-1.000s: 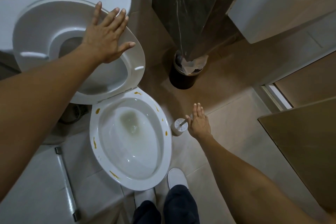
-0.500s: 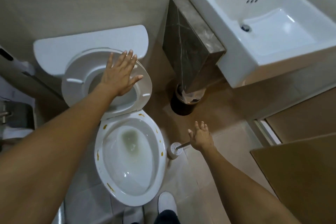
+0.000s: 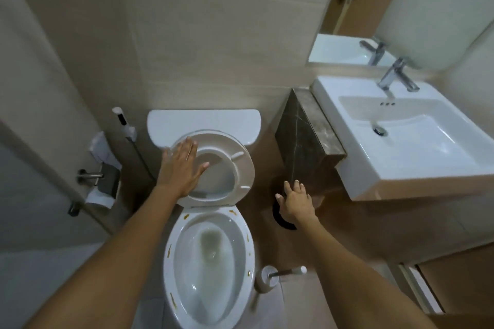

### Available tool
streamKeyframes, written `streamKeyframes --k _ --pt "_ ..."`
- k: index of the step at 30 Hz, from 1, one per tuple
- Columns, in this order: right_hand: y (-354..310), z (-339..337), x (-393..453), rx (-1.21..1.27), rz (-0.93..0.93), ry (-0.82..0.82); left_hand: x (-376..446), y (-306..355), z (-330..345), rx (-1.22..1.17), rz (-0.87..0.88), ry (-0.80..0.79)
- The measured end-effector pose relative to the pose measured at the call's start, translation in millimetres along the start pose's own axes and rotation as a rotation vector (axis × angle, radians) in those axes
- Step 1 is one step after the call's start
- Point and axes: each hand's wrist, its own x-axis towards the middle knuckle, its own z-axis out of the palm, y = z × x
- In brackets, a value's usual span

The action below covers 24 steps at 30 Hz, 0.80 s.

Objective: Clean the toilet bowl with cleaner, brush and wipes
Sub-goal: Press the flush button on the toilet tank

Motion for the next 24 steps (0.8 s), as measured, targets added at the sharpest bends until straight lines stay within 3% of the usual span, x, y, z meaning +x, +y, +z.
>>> streamKeyframes --k 5,12,24 --pt "-49.8 -10.9 7.1 -0.063 -0.126 0.035 -46.7 -45.4 19.5 -0.042 -0.151 -0.075" --pt "-138.9 -14.5 20.6 -0.189 -0.358 0.069 -65.2 -115.7 25.2 -0.070 -0.288 -0.063" --pt "-288.2 21.3 76.5 -0.425 -0.586 0.073 -26.9 -233.2 83.7 -0.048 -0.237 -0.125"
